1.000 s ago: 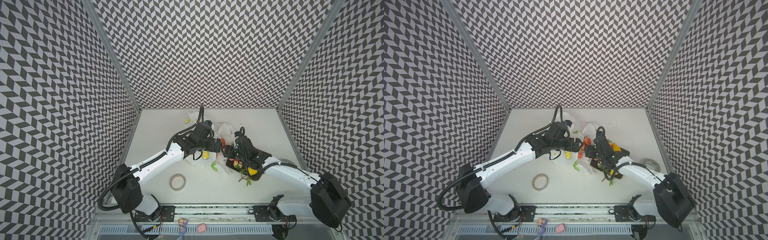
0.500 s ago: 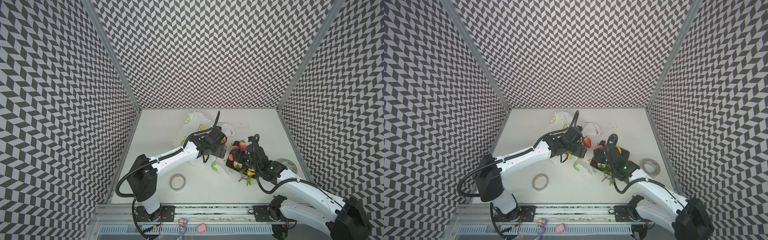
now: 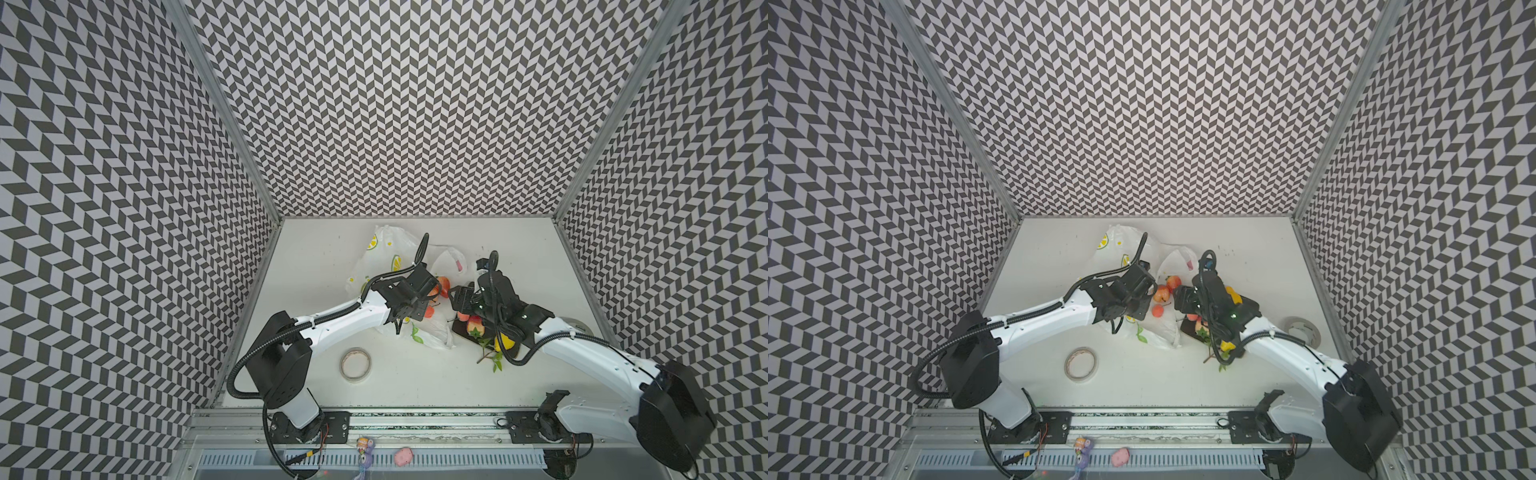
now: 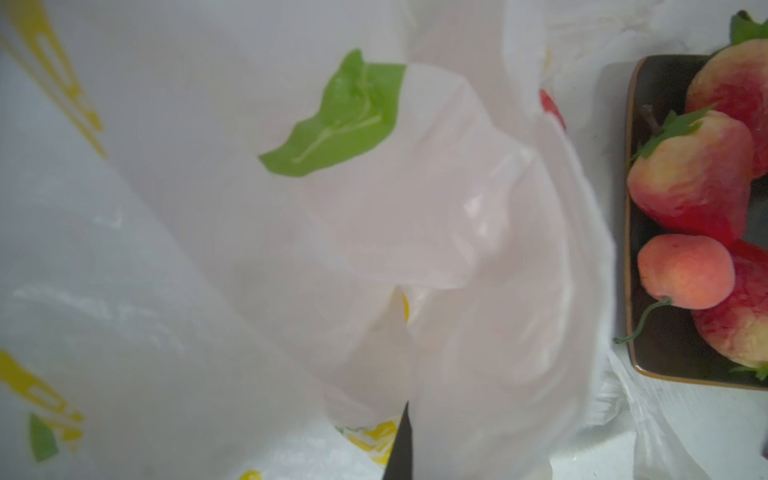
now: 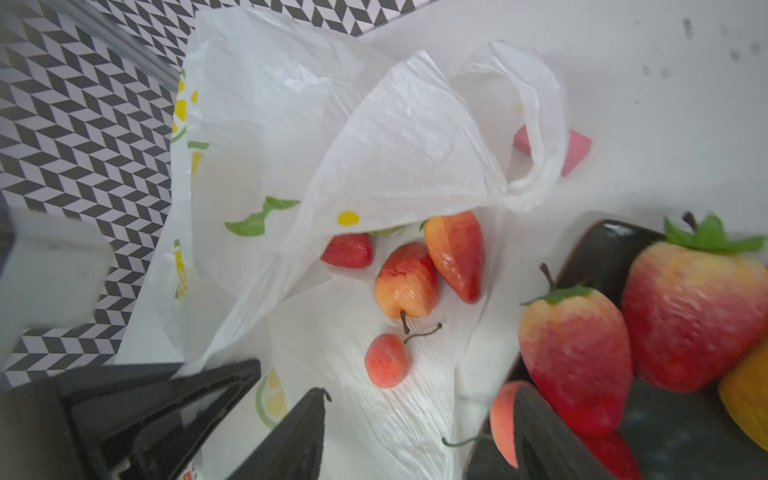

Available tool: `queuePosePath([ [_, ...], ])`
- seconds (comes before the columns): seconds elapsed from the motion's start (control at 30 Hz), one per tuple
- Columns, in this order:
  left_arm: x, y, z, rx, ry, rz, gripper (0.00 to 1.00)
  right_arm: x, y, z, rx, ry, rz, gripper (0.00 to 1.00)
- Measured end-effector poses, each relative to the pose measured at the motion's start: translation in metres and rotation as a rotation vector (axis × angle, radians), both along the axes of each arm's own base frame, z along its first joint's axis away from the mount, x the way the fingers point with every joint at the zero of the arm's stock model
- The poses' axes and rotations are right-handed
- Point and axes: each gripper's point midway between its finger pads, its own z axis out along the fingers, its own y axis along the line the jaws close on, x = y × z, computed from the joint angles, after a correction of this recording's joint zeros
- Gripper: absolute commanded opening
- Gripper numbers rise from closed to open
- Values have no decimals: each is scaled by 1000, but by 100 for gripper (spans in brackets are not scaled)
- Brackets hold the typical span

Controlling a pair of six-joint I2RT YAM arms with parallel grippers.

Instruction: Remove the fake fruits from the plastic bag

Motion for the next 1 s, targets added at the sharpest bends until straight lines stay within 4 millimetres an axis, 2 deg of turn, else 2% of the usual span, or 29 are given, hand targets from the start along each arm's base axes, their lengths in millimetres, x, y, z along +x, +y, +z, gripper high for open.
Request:
queuePosePath([
  [0.17,2,19,11,-69,-35,34,0,23,21,-13,-75,16,68,69],
  [0.43,12,19,22,-134,-69,19,0,45,34,-35,-183,70,102,68],
  [0.63,14,17,24,-154,-81,13,0,48,30,-60,-231,137,80,68],
  [1.0,13,18,24,-163,-85,16,0,71,28,-75,-272,165,3,64],
])
